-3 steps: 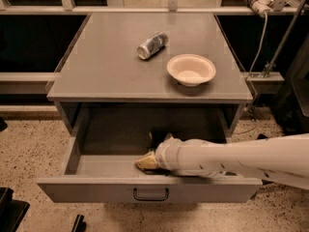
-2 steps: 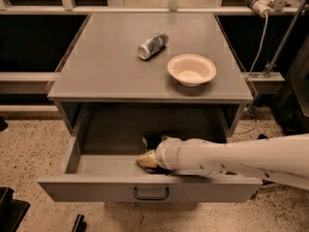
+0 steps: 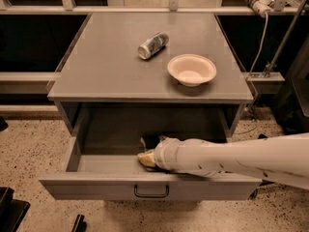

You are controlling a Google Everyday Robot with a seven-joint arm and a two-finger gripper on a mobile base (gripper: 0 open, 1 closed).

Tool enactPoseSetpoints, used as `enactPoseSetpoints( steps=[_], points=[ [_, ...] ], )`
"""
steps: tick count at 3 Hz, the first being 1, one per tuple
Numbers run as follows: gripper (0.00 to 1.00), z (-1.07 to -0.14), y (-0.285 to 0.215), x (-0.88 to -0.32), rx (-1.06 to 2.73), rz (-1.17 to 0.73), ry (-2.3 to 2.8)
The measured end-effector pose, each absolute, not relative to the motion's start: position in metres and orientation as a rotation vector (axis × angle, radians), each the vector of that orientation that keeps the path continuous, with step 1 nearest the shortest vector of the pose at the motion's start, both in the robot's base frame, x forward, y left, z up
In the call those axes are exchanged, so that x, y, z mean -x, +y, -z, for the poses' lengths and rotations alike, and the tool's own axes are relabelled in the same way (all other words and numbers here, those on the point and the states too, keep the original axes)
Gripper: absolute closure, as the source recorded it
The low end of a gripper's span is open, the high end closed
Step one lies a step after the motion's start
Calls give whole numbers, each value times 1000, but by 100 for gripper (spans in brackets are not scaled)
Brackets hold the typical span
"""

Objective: Pick sponge from top drawer and place on counter

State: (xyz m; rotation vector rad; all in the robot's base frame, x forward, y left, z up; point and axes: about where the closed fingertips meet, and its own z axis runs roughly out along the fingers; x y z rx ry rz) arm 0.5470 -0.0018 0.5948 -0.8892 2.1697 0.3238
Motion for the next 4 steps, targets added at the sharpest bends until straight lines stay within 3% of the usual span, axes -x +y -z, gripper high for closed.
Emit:
enactPoseSetpoints(
  steps=[3, 4],
  points=[
    [100, -619, -2, -549, 945, -368, 2140],
    [100, -680, 3, -561, 1049, -411, 1999]
  ],
)
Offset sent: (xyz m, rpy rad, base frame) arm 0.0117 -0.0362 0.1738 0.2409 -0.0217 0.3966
